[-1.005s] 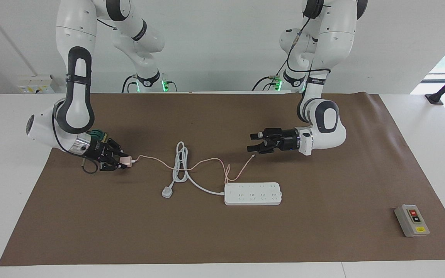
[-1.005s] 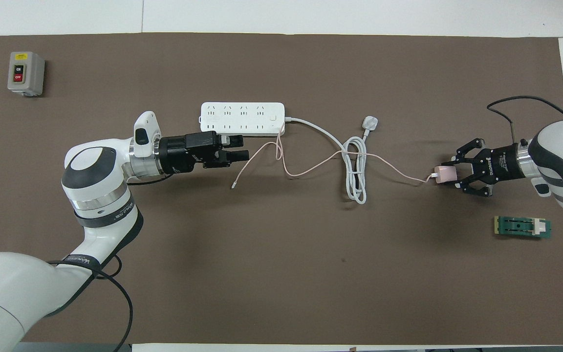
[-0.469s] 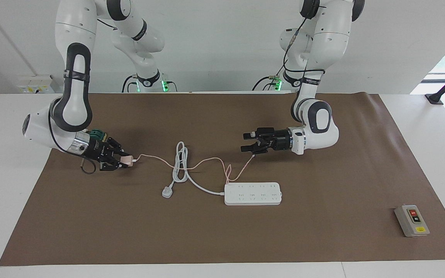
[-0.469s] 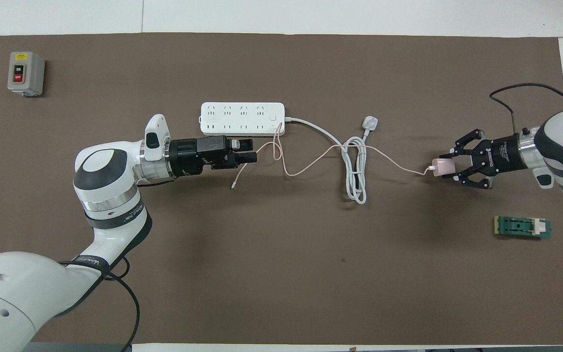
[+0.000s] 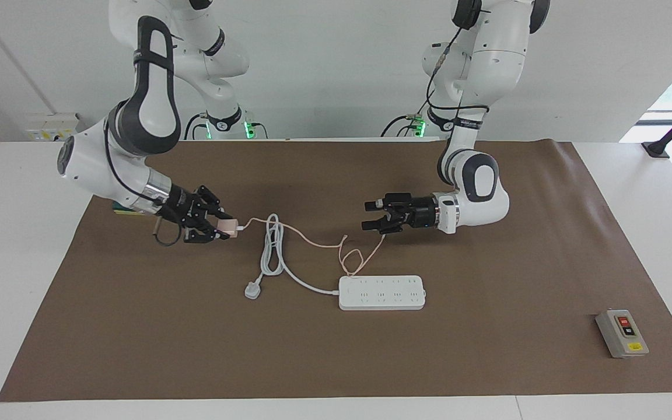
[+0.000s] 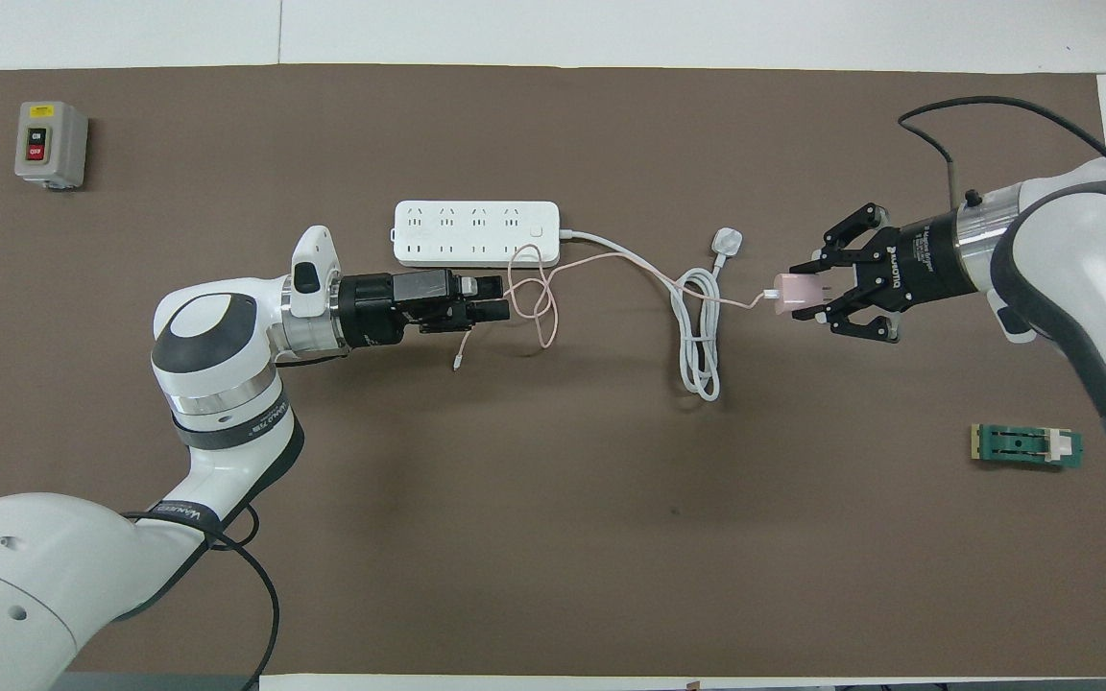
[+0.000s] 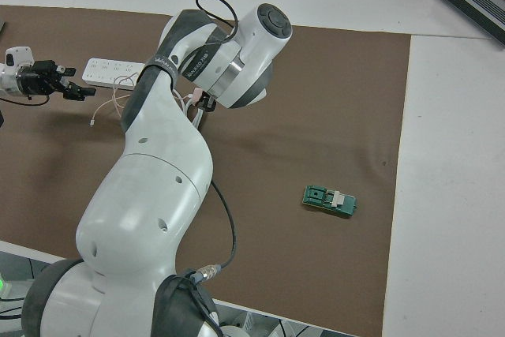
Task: Plug charger into power strip
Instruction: 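Carry the pink charger toward the power strip with the right gripper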
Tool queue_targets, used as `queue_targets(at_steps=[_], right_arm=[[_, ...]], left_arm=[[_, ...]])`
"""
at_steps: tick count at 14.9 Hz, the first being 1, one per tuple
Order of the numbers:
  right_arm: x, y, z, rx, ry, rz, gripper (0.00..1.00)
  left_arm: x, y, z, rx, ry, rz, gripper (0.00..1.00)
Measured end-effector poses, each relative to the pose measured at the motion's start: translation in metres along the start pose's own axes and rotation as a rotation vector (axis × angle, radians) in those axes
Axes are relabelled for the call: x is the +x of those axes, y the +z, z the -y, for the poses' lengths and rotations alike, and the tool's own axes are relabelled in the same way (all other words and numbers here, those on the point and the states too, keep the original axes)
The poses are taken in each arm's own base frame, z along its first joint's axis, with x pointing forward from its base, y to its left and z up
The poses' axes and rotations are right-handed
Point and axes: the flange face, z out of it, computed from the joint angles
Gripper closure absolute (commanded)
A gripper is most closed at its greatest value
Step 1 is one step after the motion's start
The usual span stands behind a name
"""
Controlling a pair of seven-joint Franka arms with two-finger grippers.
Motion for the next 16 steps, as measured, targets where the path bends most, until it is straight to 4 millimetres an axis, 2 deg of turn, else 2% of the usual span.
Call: queue_targets(at_steps=[2, 10, 16], right_arm=[[-0.034, 0.009, -0.007, -0.013, 0.007, -0.002, 1.00], [-0.129, 0.070, -0.016, 0.067, 0.025, 0.038, 1.00], [-0.178, 0.098, -0.024, 0.123, 0.045, 0.064, 1.00]], left_arm=[[0.000, -0.001, 0.001, 0.001, -0.001, -0.002, 0.00], [0.003, -0.005, 0.001, 0.003, 0.000, -0.012, 0.00], [0.005, -0.007, 0.005, 0.005, 0.021, -0.017, 0.00]])
